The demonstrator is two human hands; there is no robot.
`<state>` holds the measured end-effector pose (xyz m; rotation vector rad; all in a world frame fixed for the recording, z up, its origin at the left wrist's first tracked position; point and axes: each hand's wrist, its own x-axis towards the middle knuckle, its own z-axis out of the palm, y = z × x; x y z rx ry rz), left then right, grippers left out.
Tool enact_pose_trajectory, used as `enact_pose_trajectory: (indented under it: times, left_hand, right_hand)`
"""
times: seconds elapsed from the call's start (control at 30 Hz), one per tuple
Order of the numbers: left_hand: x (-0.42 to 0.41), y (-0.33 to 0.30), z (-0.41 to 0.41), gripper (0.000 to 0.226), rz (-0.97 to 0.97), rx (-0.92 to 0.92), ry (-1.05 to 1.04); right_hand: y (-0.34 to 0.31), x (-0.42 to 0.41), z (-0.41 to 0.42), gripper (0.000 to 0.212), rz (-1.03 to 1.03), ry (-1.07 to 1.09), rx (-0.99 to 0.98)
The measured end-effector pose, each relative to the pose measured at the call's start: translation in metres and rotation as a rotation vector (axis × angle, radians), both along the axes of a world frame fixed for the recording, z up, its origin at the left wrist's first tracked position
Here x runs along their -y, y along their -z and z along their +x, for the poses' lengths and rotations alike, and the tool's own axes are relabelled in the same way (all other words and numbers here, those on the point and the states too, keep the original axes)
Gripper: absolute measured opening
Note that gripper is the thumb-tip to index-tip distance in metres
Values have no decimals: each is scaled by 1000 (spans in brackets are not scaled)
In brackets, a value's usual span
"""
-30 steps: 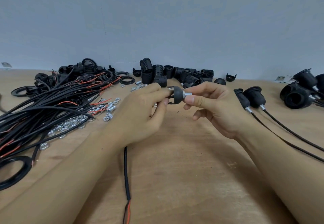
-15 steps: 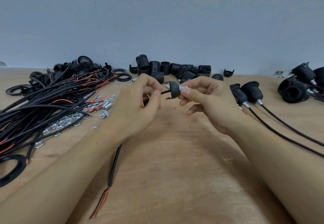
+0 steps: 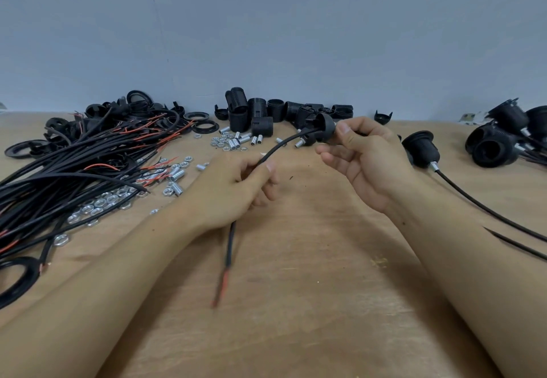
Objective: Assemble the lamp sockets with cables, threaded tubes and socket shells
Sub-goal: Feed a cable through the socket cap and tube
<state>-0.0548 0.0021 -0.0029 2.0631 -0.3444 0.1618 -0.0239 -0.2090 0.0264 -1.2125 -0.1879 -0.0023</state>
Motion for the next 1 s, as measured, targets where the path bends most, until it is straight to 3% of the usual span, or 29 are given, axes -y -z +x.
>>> enact_pose_trajectory:
  times: [0.13, 0.27, 0.37, 0.53, 0.63, 0.77, 0.9, 1.0]
  left_hand:
    - [-4, 3, 4, 34, 207, 142, -83]
    - [-3, -2, -3, 49, 190, 251, -21]
    - [3, -3, -7, 38, 209, 304, 9]
    - [7, -7, -10, 42, 140, 326, 68]
    - [3, -4, -6, 27, 134, 248, 18]
    - [-2, 1, 3, 15, -17, 55, 2]
    - [-6, 6, 8, 18, 116, 159, -80]
    - [-11, 5, 11, 16, 78, 214, -144]
  right_hand:
    - [-1, 4, 2, 15, -158, 42, 57]
    - [-3, 6, 2, 5, -20, -45, 8]
    - [0, -1, 0, 23, 15, -132, -26]
    - [6, -16, -7, 40, -32, -323, -70]
    - [2, -16, -5, 30, 6, -261, -37]
    - [-8, 1, 4, 13, 135, 17, -19]
    - [-15, 19, 7, 8, 137, 127, 2]
    - [-19, 26, 9, 3, 146, 67, -56]
